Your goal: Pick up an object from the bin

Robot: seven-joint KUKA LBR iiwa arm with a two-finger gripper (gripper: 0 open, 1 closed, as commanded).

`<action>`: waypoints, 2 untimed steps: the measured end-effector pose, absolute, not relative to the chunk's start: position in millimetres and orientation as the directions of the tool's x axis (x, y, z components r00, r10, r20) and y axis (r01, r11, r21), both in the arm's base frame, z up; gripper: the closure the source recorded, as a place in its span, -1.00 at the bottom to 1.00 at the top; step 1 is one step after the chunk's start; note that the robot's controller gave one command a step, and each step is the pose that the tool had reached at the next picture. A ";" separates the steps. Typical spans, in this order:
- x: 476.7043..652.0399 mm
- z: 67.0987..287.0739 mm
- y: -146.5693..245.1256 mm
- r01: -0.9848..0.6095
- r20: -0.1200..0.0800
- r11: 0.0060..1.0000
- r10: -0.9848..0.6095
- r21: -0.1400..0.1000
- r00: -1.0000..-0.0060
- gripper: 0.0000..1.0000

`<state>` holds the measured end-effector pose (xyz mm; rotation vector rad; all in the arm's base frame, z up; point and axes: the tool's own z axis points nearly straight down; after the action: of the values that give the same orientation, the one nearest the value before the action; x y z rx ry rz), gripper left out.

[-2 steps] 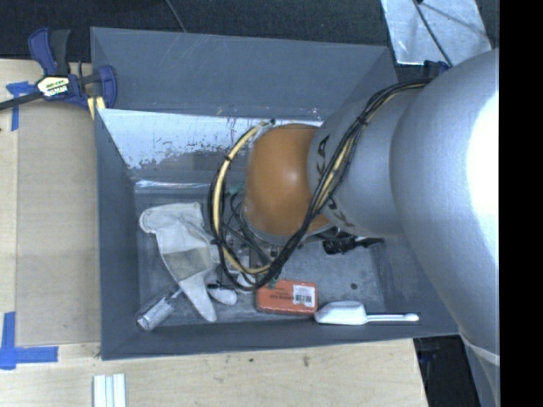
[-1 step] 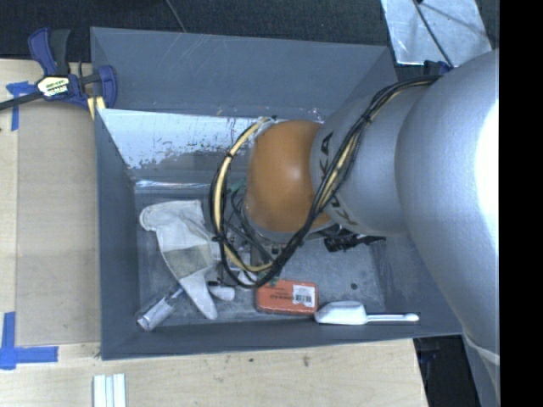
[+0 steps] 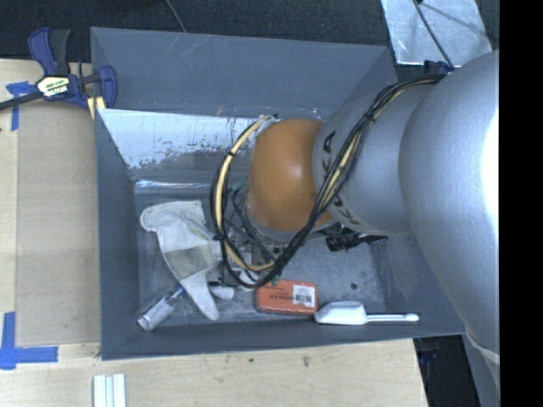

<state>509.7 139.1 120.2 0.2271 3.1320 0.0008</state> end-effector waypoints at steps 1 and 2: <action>509.4 130.6 138.9 0.144 0.001 0.990 0.144 0.000 -0.990 1.00; 510.0 141.8 138.9 0.144 0.000 0.990 0.144 0.000 -0.990 1.00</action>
Offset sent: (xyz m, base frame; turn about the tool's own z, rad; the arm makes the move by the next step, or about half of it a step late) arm 0.0000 0.0001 0.0113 0.0000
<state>510.0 138.9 141.8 0.2264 3.1334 0.0003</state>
